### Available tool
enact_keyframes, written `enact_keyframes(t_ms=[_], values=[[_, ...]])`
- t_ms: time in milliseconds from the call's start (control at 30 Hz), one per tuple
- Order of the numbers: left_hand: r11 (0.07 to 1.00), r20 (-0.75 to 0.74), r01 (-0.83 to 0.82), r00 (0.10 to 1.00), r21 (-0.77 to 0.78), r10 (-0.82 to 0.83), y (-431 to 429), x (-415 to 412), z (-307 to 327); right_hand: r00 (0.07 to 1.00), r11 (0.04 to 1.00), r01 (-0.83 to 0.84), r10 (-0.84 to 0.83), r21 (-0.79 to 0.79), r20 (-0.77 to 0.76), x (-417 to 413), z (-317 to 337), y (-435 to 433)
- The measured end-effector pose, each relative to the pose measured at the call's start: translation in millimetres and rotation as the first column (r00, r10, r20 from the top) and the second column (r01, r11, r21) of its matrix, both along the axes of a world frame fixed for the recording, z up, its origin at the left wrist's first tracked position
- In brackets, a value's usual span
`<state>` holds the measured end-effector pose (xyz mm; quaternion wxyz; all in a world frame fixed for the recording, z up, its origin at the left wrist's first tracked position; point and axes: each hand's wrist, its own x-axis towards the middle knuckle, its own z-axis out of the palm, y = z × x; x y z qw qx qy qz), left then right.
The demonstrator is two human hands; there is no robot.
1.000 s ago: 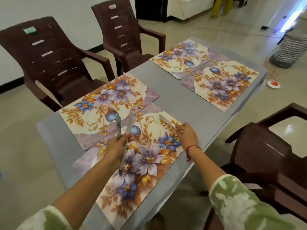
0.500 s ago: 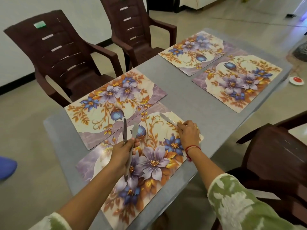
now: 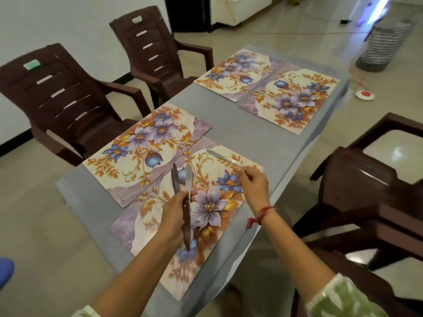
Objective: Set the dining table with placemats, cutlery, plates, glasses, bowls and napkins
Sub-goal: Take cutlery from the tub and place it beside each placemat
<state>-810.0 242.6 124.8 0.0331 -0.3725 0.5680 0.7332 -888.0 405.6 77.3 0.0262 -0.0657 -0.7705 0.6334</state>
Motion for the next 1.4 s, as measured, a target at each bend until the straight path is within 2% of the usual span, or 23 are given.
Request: enact_keyframes(t_ms=[67, 133, 200, 300, 467, 533, 600, 700, 900, 967, 1133, 1400], values=[[0.993, -0.055, 0.087, 0.995, 0.083, -0.083, 8.6, 21.6, 8.9, 0.983, 0.983, -0.132, 0.147, -0.131, 0.111, 53.3, 20.5, -5.6], [0.978, -0.098, 0.190, 0.979, 0.087, -0.182, 18.3, 50.7, 18.7, 0.953, 0.946, -0.215, 0.258, -0.243, 0.161, 110.9, 40.8, -13.7], [0.955, -0.147, 0.284, 0.951, 0.081, -0.271, 27.4, 84.4, 26.6, 0.958, 0.921, -0.188, 0.249, -0.341, 0.145, 163.0, 57.8, -20.3], [0.899, -0.245, 0.403, 0.901, 0.173, -0.357, 35.7, 136.7, 40.4, 0.988, 0.904, -0.075, 0.125, -0.421, 0.091, 229.1, 68.5, -22.8], [0.830, -0.223, 0.543, 0.831, 0.126, -0.510, 49.8, 223.1, 46.9, 0.995, 0.958, 0.085, -0.066, -0.275, 0.077, 329.4, 77.1, -11.7], [0.781, -0.213, 0.606, 0.791, 0.148, -0.574, 62.7, 248.2, 54.8, 0.988, 0.953, 0.142, -0.121, -0.268, 0.093, 360.8, 82.2, -0.9], [0.747, -0.198, 0.638, 0.769, 0.188, -0.607, 78.0, 263.2, 60.1, 0.973, 0.926, 0.223, -0.194, -0.305, 0.123, 387.0, 87.3, 14.8], [0.676, -0.183, 0.690, 0.722, 0.257, -0.667, 105.0, 282.3, 62.6, 0.923, 0.881, 0.383, -0.352, -0.276, 0.157, 425.9, 95.2, 46.9], [0.580, -0.175, 0.727, 0.667, 0.367, -0.725, 181.3, 335.0, 57.6, 0.816, 0.765, 0.578, -0.546, -0.286, 0.189, 504.5, 102.1, 127.5], [0.545, -0.190, 0.762, 0.627, 0.350, -0.755, 220.2, 358.7, 55.0, 0.761, 0.713, 0.647, -0.625, -0.272, 0.173, 536.9, 99.0, 162.7], [0.387, -0.236, 0.897, 0.432, 0.215, -0.871, 335.6, 430.3, 52.0, 0.670, 0.624, 0.733, -0.731, -0.271, 0.131, 623.0, 86.2, 258.3], [0.217, -0.278, 0.958, 0.264, 0.190, -0.923, 532.7, 524.7, 65.9, 0.599, 0.551, 0.788, -0.790, -0.275, 0.134, 727.6, 90.1, 432.2]])
